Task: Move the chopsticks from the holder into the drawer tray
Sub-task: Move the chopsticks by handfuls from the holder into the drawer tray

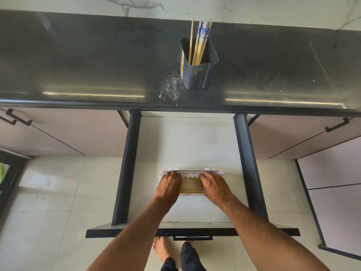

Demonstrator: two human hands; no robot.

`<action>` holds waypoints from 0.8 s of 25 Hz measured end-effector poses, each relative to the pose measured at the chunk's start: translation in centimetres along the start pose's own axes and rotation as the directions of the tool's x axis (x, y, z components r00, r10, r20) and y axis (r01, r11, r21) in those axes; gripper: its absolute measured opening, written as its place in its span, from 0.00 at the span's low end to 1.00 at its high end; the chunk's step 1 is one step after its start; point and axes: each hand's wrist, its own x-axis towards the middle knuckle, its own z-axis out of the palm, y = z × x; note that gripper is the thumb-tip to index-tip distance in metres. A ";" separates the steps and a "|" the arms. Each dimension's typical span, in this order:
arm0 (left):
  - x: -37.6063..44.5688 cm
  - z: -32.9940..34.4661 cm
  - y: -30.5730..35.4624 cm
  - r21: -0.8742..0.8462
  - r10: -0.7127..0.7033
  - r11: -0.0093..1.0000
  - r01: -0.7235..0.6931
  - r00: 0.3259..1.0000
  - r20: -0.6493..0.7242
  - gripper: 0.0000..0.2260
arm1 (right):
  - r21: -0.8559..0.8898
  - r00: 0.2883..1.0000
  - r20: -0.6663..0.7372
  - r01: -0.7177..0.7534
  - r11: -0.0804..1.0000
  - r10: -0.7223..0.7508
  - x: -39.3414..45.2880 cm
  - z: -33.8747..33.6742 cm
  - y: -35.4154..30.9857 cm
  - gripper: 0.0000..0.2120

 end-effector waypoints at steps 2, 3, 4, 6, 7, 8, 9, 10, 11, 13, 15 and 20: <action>-0.1 -0.5 0.3 0.021 0.018 1.000 -0.018 1.000 -0.021 0.13 | 0.013 1.000 -0.023 0.012 1.000 -0.012 -0.1 -0.3 0.0 0.09; -0.3 -1.1 0.3 0.028 0.022 0.999 -0.021 0.999 -0.038 0.12 | 0.013 0.999 -0.038 0.016 1.000 -0.016 -0.2 -0.7 -0.1 0.09; -0.3 -1.7 0.4 0.029 0.024 0.999 -0.022 0.998 -0.053 0.11 | 0.007 0.998 -0.053 0.021 1.000 -0.020 -0.4 -1.2 -0.2 0.08; -0.1 -3.1 0.4 0.027 0.025 0.999 -0.023 0.997 -0.078 0.11 | -0.007 0.996 -0.090 0.028 1.000 -0.029 -0.5 -2.4 -0.4 0.09; 0.1 -3.9 0.4 0.031 0.028 0.999 -0.025 0.995 -0.099 0.10 | -0.013 0.993 -0.117 0.032 0.999 -0.033 -0.5 -3.1 -0.4 0.09; 0.5 -4.7 0.3 0.034 0.029 0.999 -0.025 0.992 -0.125 0.10 | -0.017 0.989 -0.145 0.035 0.999 -0.037 -0.3 -3.8 -0.4 0.10; 0.8 -5.5 0.3 0.035 0.030 0.999 -0.024 0.987 -0.159 0.09 | -0.021 0.984 -0.175 0.034 0.999 -0.037 -0.1 -4.6 -0.4 0.11; 1.0 -6.5 0.2 0.035 0.033 0.999 -0.027 0.978 -0.205 0.08 | -0.027 0.977 -0.209 0.029 0.999 -0.034 0.1 -5.5 -0.5 0.12; 1.2 -7.5 0.1 0.038 0.046 0.999 -0.038 0.965 -0.259 0.07 | -0.034 0.969 -0.244 0.021 0.999 -0.028 0.4 -6.6 -0.6 0.14; 1.8 -9.6 -0.1 0.076 0.077 0.996 -0.052 0.928 -0.364 0.10 | -0.056 0.948 -0.317 -0.004 0.998 -0.014 1.2 -8.9 -0.9 0.20; 2.4 -12.1 -0.2 0.102 0.078 0.994 -0.037 0.894 -0.440 0.15 | -0.089 0.931 -0.365 -0.030 0.996 -0.004 1.9 -11.4 -1.3 0.25; 4.6 -18.9 -0.3 0.134 0.089 0.991 -0.017 0.832 -0.548 0.19 | -0.120 0.901 -0.433 -0.076 0.990 0.017 4.5 -17.7 -1.7 0.28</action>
